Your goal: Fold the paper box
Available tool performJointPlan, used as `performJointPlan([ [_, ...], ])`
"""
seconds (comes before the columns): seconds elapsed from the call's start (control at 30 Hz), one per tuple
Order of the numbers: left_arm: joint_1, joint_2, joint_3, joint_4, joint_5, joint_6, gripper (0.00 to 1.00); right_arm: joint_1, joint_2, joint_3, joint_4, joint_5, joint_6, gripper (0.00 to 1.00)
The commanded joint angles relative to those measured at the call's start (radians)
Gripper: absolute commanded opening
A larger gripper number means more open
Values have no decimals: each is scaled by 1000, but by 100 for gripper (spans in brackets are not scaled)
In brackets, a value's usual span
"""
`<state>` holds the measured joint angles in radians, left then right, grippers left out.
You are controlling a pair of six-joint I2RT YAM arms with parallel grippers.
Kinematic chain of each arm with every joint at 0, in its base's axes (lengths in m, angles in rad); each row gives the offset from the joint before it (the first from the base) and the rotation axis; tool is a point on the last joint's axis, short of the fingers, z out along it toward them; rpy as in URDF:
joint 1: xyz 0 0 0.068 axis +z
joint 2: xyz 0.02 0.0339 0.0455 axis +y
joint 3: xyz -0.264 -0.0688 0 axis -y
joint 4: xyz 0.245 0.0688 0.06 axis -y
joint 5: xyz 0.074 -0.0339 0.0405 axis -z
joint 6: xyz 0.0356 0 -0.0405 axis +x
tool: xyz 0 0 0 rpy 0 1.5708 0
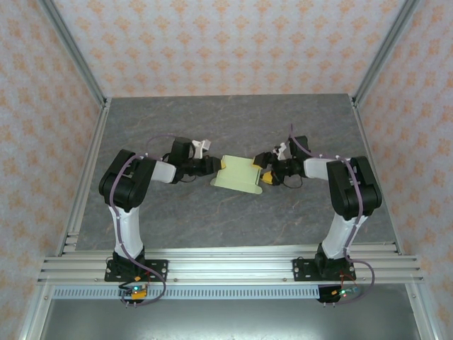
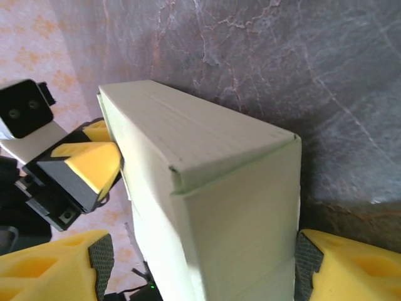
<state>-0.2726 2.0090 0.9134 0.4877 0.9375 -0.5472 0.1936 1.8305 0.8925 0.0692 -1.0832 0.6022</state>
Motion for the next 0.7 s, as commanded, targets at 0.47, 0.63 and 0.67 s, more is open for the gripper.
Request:
performJointPlan([
  [0.47,60,166,-97,-117,-144,-112,17,66,10,-88,419,-12,318,72],
  [0.63,87,175,-114,-76,-141,-145,16,63,-31,-90,363,30,300,75],
  [0.67,86,172,-115,-78,-138,-144,16,65,-29,-89,362,29,302,75],
])
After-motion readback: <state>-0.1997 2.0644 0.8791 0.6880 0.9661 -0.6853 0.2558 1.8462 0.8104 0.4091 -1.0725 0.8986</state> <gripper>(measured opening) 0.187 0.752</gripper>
